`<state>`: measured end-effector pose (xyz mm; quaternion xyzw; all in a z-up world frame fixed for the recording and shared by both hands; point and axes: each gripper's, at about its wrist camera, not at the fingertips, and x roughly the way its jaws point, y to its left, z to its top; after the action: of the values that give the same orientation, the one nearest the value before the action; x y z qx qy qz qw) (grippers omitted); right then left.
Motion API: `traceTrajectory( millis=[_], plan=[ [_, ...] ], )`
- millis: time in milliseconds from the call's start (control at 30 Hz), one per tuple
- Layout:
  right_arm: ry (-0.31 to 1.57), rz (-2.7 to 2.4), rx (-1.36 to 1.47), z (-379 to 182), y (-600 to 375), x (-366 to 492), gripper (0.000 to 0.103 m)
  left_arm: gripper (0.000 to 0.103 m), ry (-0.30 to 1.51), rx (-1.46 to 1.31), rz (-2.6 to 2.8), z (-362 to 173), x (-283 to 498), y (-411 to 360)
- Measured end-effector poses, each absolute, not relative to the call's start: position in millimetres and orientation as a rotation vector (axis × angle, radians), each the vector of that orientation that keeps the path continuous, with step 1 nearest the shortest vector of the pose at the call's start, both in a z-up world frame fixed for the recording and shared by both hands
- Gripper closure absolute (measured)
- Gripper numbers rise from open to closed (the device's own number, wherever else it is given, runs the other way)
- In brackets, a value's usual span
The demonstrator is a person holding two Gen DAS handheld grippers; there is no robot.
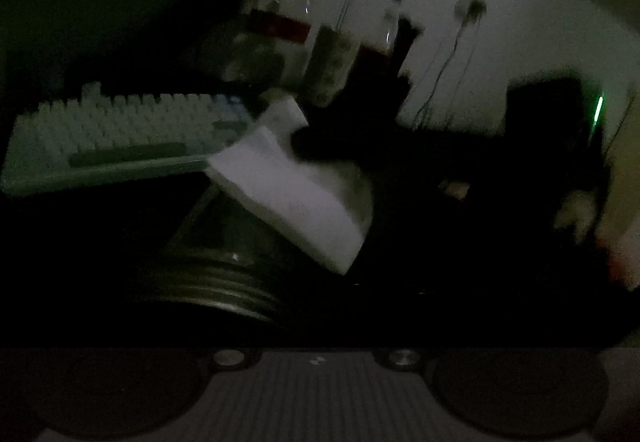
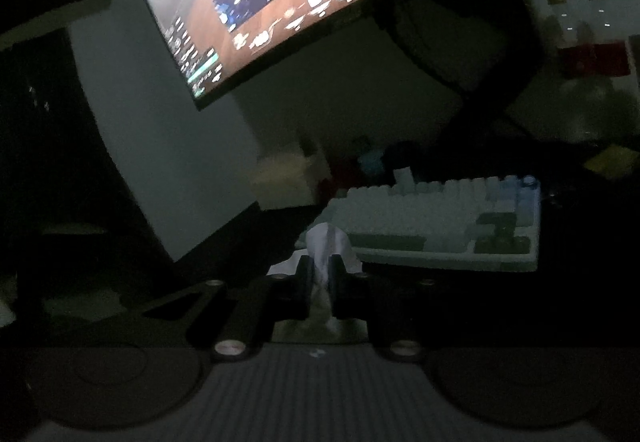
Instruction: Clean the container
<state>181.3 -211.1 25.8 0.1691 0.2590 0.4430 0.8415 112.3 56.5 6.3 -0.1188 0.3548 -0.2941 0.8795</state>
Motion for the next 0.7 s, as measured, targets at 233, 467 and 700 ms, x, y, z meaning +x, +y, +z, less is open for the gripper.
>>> traceTrajectory(
  millis=[233, 467, 700],
  plan=[
    [0.566, 0.92, 0.373, 23, -216, 180, 0.092, 0.054, 0.774, -0.258, -0.448, 4, 98, 67],
    [0.56, 0.962, 0.336, 28, -201, 164, 0.092, 0.077, 0.72, -0.079, -0.404, -18, 65, 40],
    [0.541, 0.972, 0.313, 37, -201, 138, 0.092, 0.096, 0.592, -0.323, -0.466, -7, 38, 61]
  ],
)
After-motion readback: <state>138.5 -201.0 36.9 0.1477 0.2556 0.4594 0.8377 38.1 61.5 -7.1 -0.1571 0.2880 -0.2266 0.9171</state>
